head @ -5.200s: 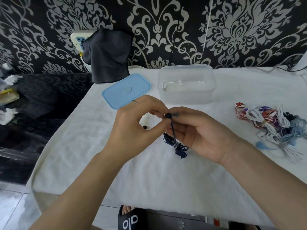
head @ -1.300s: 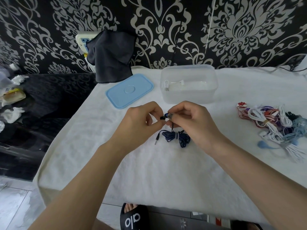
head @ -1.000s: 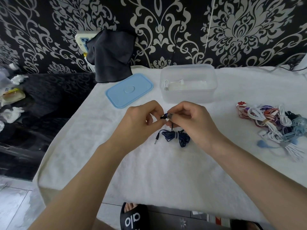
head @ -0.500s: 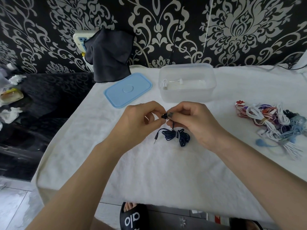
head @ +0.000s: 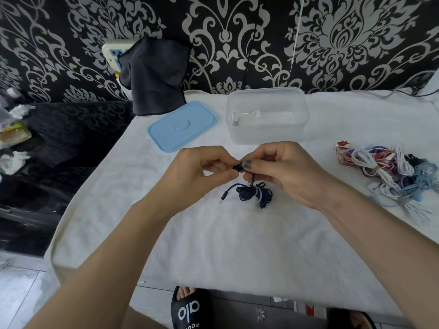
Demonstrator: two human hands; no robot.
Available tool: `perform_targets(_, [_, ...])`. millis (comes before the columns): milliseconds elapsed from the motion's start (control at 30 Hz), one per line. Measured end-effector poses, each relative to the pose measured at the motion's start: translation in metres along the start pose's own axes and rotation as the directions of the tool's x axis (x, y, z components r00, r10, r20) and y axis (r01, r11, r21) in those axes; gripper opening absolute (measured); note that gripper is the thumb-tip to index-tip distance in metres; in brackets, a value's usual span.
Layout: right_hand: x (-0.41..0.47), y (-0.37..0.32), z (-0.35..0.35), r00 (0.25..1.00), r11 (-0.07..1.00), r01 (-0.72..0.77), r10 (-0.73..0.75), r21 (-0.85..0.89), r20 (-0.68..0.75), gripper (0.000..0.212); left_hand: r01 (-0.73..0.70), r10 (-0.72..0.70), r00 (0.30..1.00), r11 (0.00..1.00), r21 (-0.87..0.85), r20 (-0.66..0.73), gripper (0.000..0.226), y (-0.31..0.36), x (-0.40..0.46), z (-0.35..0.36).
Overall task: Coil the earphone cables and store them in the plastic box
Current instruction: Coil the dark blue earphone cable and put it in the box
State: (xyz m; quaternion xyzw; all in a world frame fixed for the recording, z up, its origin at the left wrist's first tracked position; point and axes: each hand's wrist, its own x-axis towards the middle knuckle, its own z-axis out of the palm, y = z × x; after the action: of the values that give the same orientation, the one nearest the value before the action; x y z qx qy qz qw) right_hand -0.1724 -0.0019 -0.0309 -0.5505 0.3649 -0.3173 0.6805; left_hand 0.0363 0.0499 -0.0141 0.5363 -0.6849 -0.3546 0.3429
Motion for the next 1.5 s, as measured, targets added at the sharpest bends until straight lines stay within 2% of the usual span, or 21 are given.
perform_targets(200, [-0.001,-0.003,-0.006,0.992,0.994,-0.095,0.091,0.048,0.086,0.008,-0.096,0.092,0.995,0.991,0.096,0.048,0.011,0.002,-0.002,0.001])
perform_targets(400, [-0.003,-0.004,-0.007,0.984,0.991,-0.128,0.122,0.041,0.134,0.009,-0.215,0.202,0.976,0.953,0.214,0.083,0.008,0.001,-0.002,-0.001])
perform_targets(533, [-0.004,-0.005,-0.006,0.981,0.988,-0.143,0.132,0.064,0.144,0.009,-0.216,0.201,0.975,0.96,0.18,0.097,0.006,0.001,-0.003,-0.001])
perform_targets(700, [-0.005,-0.003,-0.002,0.979,0.977,-0.165,0.147,0.133,0.139,0.011,-0.153,0.148,0.985,0.987,0.058,0.085,0.019,-0.001,-0.005,0.0])
perform_targets(867, [-0.002,0.002,0.008,0.983,0.938,-0.182,0.174,0.294,0.054,0.02,-0.14,0.14,0.99,0.988,0.059,0.003,0.014,-0.006,-0.006,0.007])
perform_targets(1100, [-0.002,0.006,0.018,0.982,0.921,-0.159,0.185,0.355,-0.042,0.017,-0.116,0.116,0.99,0.993,0.011,-0.085,0.013,-0.008,-0.004,0.006])
perform_targets(1333, [-0.005,0.008,0.029,0.957,0.838,-0.198,0.278,0.508,-0.086,0.015,-0.157,0.171,0.975,0.982,0.11,-0.142,0.008,-0.006,-0.001,0.008])
perform_targets(1500, [-0.005,0.004,0.026,0.956,0.801,-0.207,0.289,0.562,-0.06,0.016,-0.231,0.268,0.953,0.945,0.233,-0.144,0.005,-0.01,0.001,0.009])
